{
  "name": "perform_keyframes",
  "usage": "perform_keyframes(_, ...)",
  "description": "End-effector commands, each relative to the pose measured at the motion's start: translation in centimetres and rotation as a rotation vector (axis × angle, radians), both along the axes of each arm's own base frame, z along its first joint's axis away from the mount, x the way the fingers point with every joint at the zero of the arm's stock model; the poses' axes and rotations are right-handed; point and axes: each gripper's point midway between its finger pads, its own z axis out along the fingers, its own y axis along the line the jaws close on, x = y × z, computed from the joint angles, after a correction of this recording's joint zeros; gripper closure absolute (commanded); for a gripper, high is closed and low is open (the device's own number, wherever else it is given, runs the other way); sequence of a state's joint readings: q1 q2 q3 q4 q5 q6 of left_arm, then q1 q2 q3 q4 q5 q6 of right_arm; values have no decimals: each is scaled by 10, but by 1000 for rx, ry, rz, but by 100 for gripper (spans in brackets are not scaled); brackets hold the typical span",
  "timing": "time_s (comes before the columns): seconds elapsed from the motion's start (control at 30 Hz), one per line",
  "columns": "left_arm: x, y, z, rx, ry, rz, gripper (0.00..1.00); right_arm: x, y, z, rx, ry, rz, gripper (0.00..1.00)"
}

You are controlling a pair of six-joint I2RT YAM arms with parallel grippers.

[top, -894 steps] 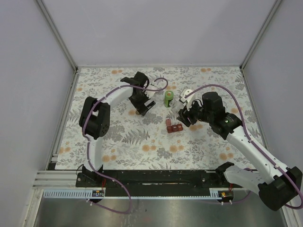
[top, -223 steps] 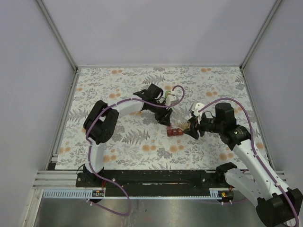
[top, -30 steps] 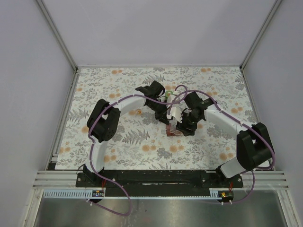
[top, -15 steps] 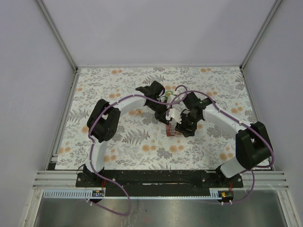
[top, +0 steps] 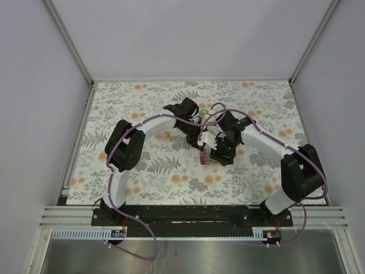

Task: Sort the pills into containers
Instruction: Pour the pill into the pill container.

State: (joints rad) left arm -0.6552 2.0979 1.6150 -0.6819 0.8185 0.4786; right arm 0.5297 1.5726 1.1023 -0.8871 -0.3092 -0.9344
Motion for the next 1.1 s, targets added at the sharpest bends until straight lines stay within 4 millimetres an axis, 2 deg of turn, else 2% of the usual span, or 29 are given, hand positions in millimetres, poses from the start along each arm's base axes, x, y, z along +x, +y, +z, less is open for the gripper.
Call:
perform_keyframes(0.0,4,-6,3,-19,-32,-20,100,5,6,11,-9,-20,8,100)
perform_keyframes(0.47,4,-7,1,-10,-37,-19,100,9,10,18,-26,-17,2,100)
perform_keyframes(1.07,3,-8,1,-11,-33,-21,100,6,14,12,-52,13,3,100)
